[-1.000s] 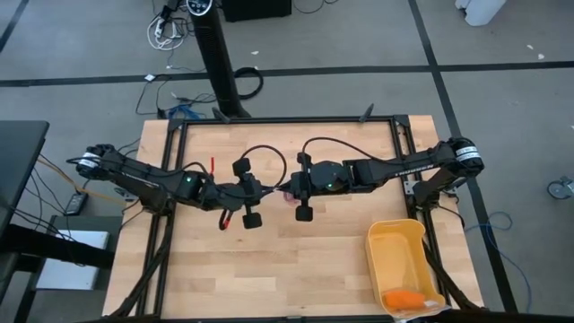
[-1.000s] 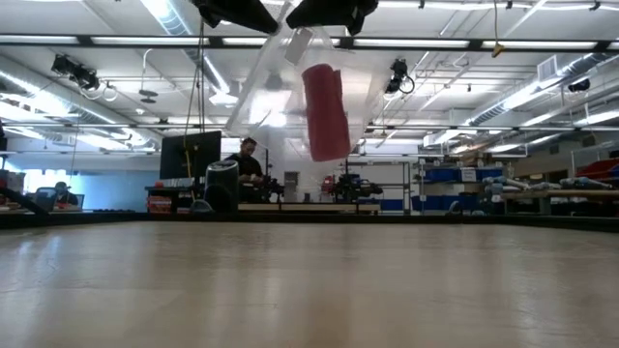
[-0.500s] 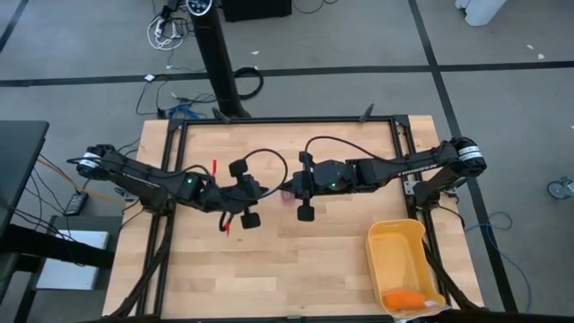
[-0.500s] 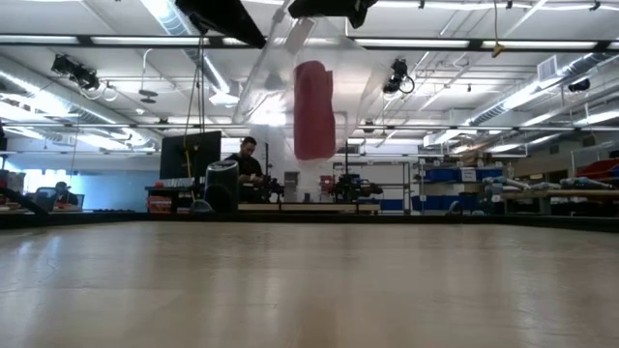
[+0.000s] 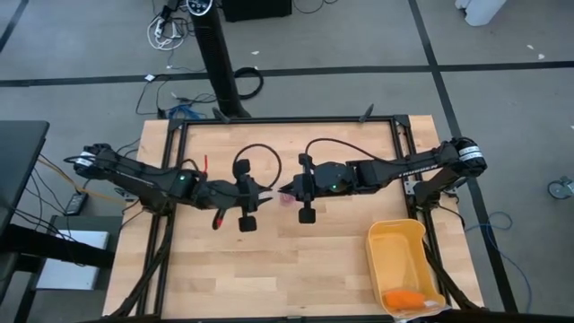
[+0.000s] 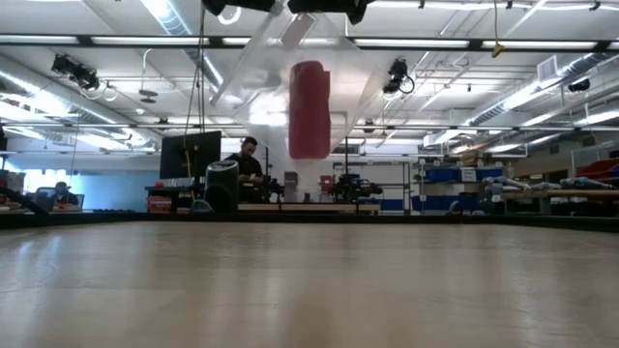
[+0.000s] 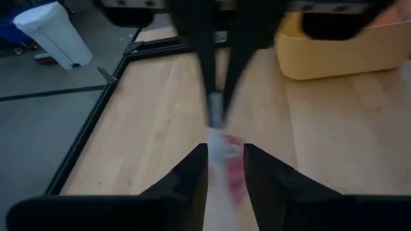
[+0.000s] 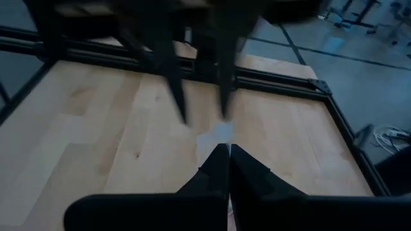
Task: Roll bandage
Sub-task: Close the transparent zip bag, then put the transparent zip bag in the yellow bin
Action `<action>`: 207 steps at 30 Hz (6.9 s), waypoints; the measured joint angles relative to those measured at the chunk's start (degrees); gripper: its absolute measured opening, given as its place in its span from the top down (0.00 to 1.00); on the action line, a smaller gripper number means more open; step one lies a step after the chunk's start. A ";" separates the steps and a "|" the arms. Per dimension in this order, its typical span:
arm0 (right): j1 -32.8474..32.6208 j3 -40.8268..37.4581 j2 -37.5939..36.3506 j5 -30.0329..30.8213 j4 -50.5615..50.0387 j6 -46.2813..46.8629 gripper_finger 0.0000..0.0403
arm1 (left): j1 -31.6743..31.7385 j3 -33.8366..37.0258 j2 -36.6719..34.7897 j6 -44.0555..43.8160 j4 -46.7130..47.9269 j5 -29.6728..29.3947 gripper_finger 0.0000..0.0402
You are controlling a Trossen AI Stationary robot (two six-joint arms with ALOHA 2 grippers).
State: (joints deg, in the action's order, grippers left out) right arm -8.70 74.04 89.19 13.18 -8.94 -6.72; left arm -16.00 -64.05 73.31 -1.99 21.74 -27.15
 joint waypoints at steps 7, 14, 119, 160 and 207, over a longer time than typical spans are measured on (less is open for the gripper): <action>-0.54 0.00 0.00 -0.65 0.21 -0.83 1.00 | 2.96 0.00 0.12 -0.16 -1.74 5.14 0.73; -0.54 0.00 0.00 -0.84 0.29 -1.11 1.00 | 3.27 0.00 0.23 -0.08 -1.67 8.01 0.77; -0.21 0.00 -0.42 -0.85 -4.10 -0.46 1.00 | -6.30 0.52 0.23 -19.42 28.58 0.68 0.95; -3.08 0.11 -0.61 6.49 -3.07 0.48 0.50 | -6.31 0.63 0.14 -21.80 27.63 1.26 0.95; 5.32 4.94 -0.26 -14.22 -13.94 1.86 0.98 | 5.86 0.52 0.58 -1.22 4.04 7.04 0.92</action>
State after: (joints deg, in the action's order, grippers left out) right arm -3.38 78.98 88.92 -1.04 -22.88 -4.86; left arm -10.14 -63.53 73.89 -3.21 25.78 -20.11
